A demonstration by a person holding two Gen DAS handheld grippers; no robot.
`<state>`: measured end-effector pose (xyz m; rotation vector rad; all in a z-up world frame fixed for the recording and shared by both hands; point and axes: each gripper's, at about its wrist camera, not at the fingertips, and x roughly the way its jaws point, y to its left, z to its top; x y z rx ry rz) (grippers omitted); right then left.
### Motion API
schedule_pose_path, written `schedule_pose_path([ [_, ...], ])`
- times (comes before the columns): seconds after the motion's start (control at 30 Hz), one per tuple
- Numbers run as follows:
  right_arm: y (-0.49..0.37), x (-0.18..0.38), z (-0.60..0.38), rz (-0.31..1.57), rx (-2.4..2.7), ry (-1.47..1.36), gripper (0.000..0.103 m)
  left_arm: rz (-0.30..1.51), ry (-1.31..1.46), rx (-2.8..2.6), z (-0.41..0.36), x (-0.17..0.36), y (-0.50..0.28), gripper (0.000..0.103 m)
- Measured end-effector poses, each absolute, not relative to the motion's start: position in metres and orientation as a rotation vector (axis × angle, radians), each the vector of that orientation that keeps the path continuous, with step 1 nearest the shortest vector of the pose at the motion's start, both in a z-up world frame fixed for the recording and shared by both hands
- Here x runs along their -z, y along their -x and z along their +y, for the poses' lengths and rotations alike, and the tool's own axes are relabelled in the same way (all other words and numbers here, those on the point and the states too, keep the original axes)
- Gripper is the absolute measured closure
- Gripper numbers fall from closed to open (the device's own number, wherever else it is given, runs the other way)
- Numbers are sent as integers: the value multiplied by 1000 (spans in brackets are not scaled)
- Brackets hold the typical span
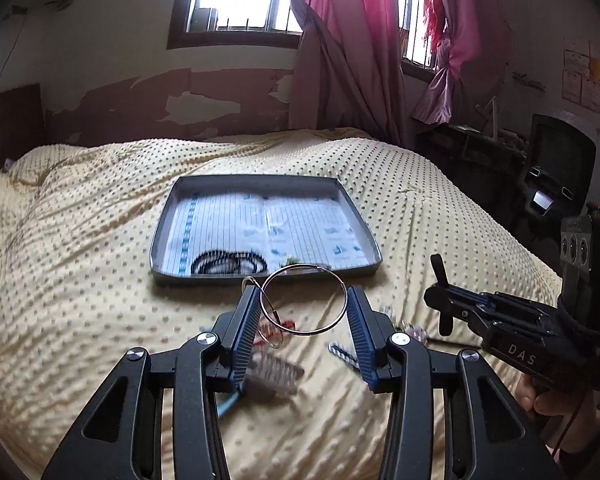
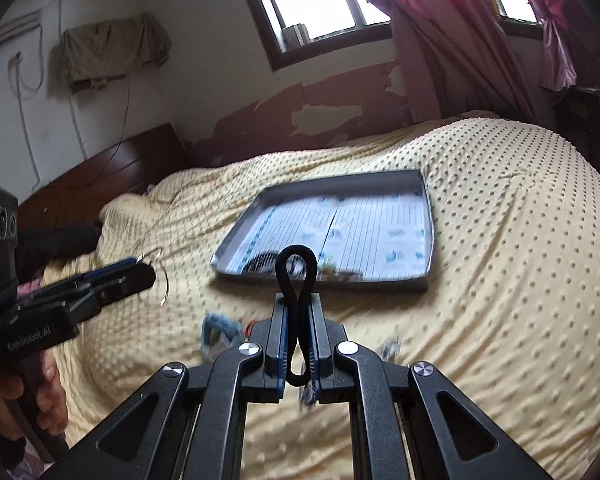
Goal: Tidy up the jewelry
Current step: 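Carry the hair tie and rings into the tray and open both tools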
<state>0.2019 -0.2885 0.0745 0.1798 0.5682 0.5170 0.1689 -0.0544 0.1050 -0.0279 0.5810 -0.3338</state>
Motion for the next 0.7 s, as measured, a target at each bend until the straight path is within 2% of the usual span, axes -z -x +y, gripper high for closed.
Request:
schedule_pose_path([
  [0.3,-305,-53,-293,569,-427,-369,94,627,82,265,-49,-95,-279,64],
  [0.47,-346,-35,-279,601,-448,-318,94,666,147,269,-40,-66,-338,64],
  [0.7,-371,4,-271,665,-413,-325,93,765,192,250,-35,-15,-379,64],
])
